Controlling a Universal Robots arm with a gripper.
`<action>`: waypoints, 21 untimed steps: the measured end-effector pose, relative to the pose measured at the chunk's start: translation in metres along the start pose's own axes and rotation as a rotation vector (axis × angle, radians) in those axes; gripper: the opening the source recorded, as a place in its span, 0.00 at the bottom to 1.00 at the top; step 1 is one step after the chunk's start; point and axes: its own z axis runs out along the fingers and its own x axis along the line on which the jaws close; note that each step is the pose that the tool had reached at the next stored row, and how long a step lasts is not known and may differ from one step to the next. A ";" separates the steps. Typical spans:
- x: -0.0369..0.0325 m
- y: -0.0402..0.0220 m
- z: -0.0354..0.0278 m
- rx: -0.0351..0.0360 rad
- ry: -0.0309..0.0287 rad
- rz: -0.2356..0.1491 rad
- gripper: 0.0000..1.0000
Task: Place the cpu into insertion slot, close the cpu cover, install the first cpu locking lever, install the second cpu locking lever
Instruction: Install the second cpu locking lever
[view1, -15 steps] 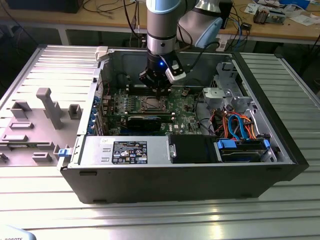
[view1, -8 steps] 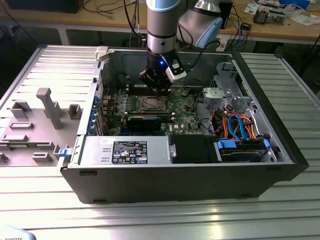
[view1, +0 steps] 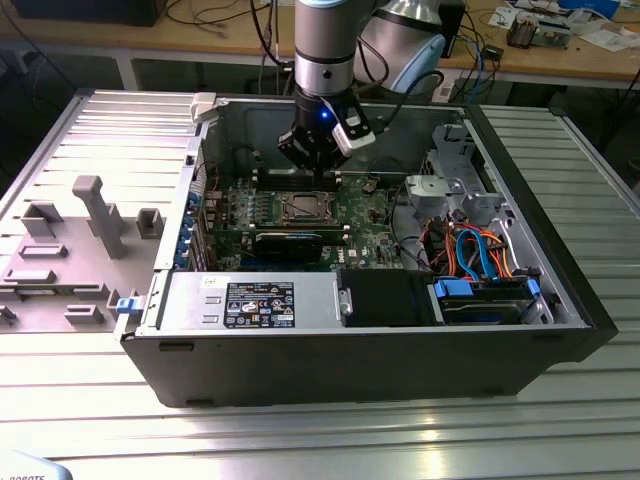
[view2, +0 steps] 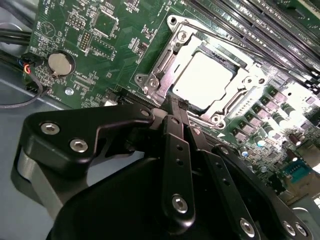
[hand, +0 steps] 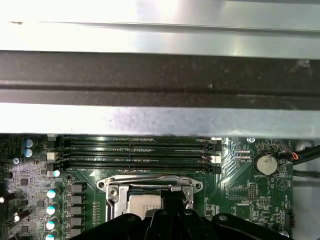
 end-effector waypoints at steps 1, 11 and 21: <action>0.0000 -0.0008 0.0001 -0.0001 0.0000 0.000 0.11; 0.0002 -0.0118 -0.0001 0.0000 0.0000 0.000 0.11; 0.0000 -0.0127 -0.0114 0.0044 -0.0001 0.000 0.11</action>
